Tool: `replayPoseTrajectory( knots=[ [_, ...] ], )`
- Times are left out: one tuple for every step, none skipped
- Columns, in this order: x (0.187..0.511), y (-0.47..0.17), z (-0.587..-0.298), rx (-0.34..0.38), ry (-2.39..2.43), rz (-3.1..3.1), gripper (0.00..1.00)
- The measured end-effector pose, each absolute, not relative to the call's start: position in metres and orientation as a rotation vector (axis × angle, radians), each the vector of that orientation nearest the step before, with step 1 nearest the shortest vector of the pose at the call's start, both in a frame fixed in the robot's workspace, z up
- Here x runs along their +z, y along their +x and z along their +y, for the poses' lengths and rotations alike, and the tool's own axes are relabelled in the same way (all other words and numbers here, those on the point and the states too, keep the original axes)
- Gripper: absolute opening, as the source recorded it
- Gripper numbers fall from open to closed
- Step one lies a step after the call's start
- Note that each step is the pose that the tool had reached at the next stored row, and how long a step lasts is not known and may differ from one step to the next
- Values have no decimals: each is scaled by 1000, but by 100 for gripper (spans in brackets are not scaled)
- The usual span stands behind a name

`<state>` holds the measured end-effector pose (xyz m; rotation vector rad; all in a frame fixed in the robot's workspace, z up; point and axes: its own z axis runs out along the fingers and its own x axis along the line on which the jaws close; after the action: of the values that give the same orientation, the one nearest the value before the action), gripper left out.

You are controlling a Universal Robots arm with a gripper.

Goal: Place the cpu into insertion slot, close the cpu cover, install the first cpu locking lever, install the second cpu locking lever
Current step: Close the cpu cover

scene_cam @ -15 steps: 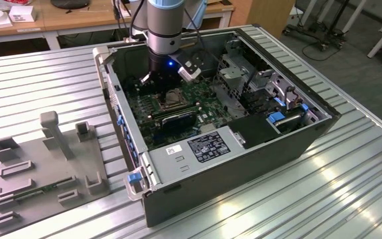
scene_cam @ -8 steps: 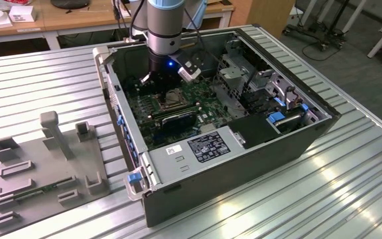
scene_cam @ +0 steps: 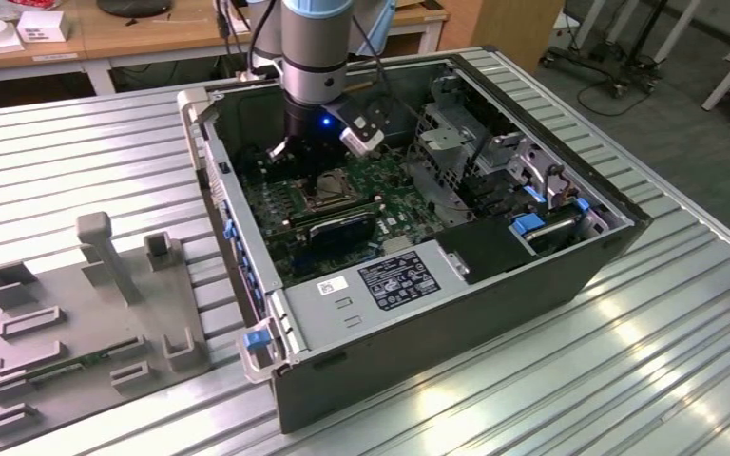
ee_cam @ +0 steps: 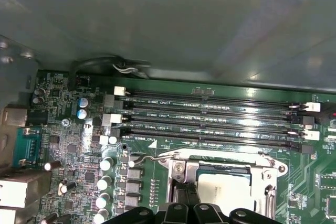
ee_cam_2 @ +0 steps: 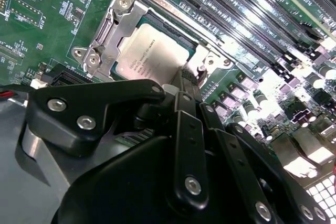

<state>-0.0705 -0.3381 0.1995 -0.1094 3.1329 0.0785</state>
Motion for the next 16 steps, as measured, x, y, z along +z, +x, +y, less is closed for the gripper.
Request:
replayPoseTrajectory(
  knots=[
    [200, -71, -338, 78, -109, 3133, 10],
    [201, -71, -338, 77, -109, 3134, 10],
    [201, -71, -338, 77, -109, 3133, 10],
    [202, -71, -338, 77, -109, 3134, 10],
    [202, -71, -338, 77, -109, 3134, 10],
    [203, -71, -338, 77, -109, 3134, 10],
    [204, -71, -338, 77, -109, 3134, 10],
    [204, -71, -338, 77, -109, 3134, 10],
    [205, -71, -338, 77, -109, 3134, 10],
    [205, -71, -338, 78, -109, 3133, 10],
    [205, -71, -338, 77, -109, 3133, 10],
    [205, -71, -338, 77, -109, 3133, 10],
    [204, -71, -338, 77, -109, 3134, 10],
    [204, -72, -338, 77, -109, 3134, 10],
    [203, -72, -338, 77, -109, 3134, 10],
    [203, -72, -338, 77, -110, 3134, 10]
  ],
)
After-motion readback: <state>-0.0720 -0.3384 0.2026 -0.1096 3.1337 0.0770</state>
